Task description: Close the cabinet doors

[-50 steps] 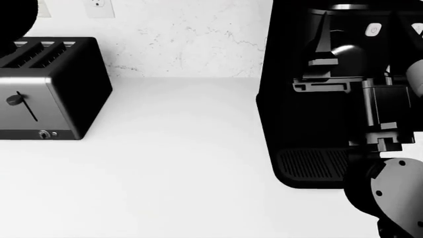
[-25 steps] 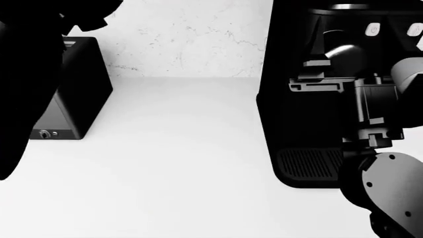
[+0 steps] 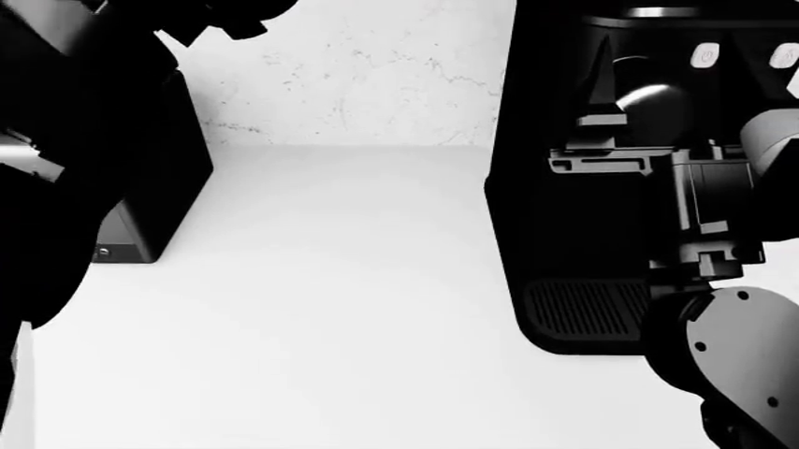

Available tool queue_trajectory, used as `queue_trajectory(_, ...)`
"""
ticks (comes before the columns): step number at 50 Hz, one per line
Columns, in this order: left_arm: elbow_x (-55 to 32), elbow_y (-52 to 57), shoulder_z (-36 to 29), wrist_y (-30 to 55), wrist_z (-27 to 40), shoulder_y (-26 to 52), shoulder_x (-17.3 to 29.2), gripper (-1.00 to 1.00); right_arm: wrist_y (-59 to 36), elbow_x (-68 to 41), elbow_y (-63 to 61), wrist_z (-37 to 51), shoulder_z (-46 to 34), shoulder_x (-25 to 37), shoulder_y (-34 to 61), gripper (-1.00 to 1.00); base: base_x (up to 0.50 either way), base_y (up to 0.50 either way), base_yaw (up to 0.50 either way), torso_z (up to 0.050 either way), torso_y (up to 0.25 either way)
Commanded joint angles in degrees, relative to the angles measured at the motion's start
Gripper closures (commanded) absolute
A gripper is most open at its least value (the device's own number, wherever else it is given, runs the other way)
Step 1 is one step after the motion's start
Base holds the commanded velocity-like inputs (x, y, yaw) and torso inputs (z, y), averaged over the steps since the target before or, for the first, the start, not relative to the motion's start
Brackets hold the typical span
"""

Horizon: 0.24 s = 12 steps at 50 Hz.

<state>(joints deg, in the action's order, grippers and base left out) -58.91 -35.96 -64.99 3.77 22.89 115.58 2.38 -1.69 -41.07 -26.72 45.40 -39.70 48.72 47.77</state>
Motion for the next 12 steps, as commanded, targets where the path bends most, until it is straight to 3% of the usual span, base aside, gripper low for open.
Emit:
queue_trajectory(1, -21.57, -20.73, -17.62, -6.86, -1.32, 3.41, -2.36, -1.00, -0.23, -0.06, -0.29, -0.14, 0.29, -0.21, -0.06, -1.00, 0.02, -0.01, -0.02, 0.013, 0.000)
queue_trajectory(4, -23.08, -18.91, -18.36, -7.06, -0.63, 3.90, -1.66, -1.00, -0.36, 0.02, -0.34, -0.20, 0.21, -0.29, 0.01, -1.00, 0.02, -0.01, -0.02, 0.007, 0.000)
queue_trajectory(7, -22.95, -5.14, -18.13, -7.01, 5.41, 4.11, 5.05, -1.00, -0.53, 0.16, -0.24, -0.18, 0.10, -0.43, 0.07, -1.00, 0.02, -0.01, -0.02, 0.003, 0.000)
queue_trajectory(10, -22.64, 13.26, -17.81, -6.68, 14.19, 4.57, 14.56, -1.00, -1.34, 1.22, -0.67, -0.02, -0.72, -0.97, 0.29, -1.00, 0.00, 0.00, 0.00, 0.003, 0.000)
queue_trajectory(12, -22.68, 15.40, -17.72, -6.55, 15.23, 4.50, 15.60, -1.00, -1.50, 1.36, -0.70, 0.01, -0.83, -1.07, 0.34, -1.00, 0.00, 0.00, 0.00, 0.000, 0.000)
